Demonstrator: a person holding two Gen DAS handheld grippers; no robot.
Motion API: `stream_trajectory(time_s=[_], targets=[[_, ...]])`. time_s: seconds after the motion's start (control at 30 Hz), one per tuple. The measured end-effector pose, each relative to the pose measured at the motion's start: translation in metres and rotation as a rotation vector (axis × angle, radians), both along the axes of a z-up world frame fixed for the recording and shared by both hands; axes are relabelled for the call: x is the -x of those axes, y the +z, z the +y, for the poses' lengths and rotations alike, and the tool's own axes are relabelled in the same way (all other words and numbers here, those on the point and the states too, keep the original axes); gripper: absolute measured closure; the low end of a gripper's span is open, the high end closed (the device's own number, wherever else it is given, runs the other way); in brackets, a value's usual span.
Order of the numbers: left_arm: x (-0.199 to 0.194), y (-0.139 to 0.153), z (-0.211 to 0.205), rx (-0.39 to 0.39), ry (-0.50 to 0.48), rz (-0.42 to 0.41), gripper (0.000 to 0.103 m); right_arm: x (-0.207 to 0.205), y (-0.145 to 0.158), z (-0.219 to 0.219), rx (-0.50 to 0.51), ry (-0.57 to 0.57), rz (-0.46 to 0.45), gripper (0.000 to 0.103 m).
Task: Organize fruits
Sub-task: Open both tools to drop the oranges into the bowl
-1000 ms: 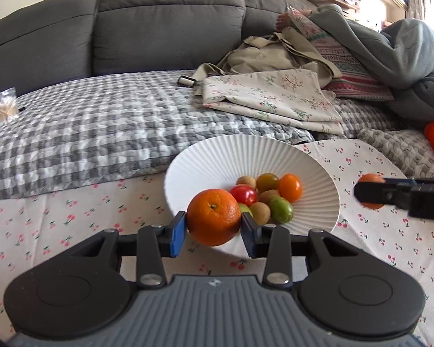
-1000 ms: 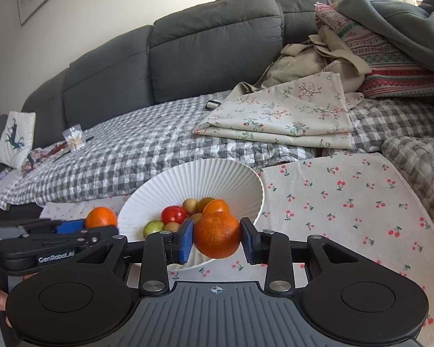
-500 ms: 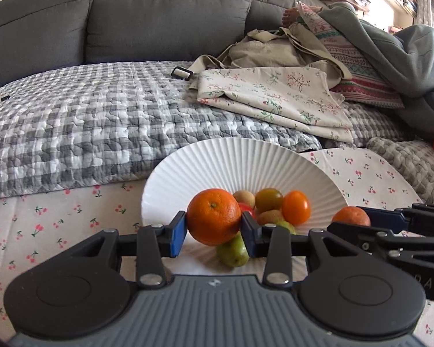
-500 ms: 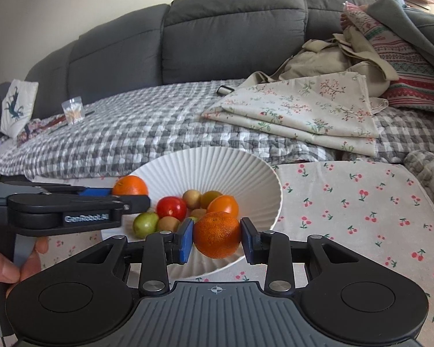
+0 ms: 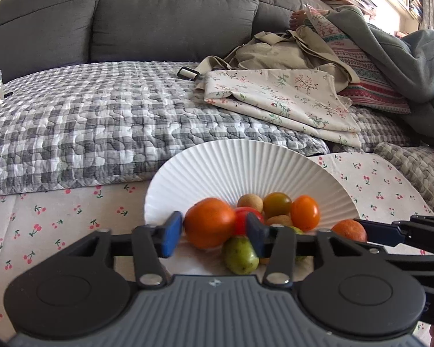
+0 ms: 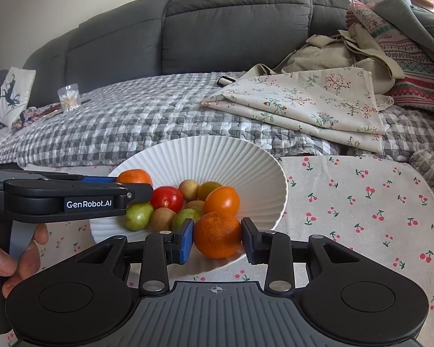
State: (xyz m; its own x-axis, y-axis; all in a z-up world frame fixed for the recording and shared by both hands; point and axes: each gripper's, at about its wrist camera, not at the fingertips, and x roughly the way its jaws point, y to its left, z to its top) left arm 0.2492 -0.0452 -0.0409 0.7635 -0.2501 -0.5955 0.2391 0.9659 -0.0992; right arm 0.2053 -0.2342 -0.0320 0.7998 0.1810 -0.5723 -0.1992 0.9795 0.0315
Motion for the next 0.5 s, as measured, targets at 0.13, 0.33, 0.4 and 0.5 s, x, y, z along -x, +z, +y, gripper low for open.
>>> stream_trajectory(time_s=[0.13, 0.33, 0.4, 0.5], targets=[[0.007, 0.009, 0.0, -0.001, -0.007, -0.016, 0.04, 0.005, 0.005, 0.0, 0.011, -0.007, -0.016, 0.062], [0.022, 0.027, 0.002, -0.014, 0.023, -0.026, 0.031, 0.02, 0.022, -0.005, -0.004, -0.023, -0.041, 0.049], [0.029, 0.031, 0.003, -0.03, 0.046, -0.016, 0.029, 0.028, 0.027, -0.007, -0.009, -0.035, -0.041, 0.046], [0.044, 0.033, 0.006, -0.028, 0.08, 0.021, 0.028, 0.04, 0.035, -0.01, -0.034, -0.058, -0.039, 0.04]])
